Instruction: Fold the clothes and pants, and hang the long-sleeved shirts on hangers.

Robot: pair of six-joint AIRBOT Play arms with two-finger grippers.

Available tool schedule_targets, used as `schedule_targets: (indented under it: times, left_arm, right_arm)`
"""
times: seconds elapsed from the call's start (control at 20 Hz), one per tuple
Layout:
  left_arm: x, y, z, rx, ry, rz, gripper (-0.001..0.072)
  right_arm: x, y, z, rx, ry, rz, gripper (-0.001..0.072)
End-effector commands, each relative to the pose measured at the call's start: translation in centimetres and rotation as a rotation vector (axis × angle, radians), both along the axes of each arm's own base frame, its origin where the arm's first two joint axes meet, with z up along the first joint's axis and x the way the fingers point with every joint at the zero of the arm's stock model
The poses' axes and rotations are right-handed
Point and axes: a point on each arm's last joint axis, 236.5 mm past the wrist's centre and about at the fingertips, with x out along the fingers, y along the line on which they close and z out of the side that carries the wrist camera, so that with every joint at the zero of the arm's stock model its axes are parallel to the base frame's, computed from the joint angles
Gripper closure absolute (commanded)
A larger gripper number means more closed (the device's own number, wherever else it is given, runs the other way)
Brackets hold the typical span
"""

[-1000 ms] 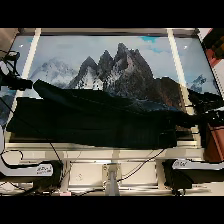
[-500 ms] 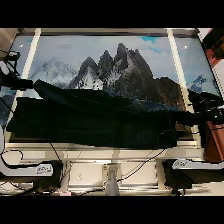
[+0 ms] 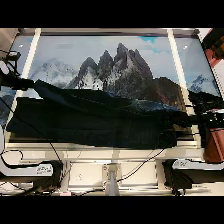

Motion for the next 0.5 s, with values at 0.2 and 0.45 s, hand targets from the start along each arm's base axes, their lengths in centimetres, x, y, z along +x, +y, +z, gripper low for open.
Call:
schedule_targets:
  times: [0.2, 0.45]
  left_arm:
    - [0.0, 0.0, 0.1, -0.002, -0.002, 0.0, 0.0569]
    - [0.0, 0.0, 0.1, -0.002, -0.002, 0.0, 0.0569]
  right_arm:
    - [1.3, 1.8, -1.0, -0.044, -0.041, 0.054, 0.0167]
    - [2.5, 3.4, -1.5, -0.095, -0.095, 0.14, 0.0611]
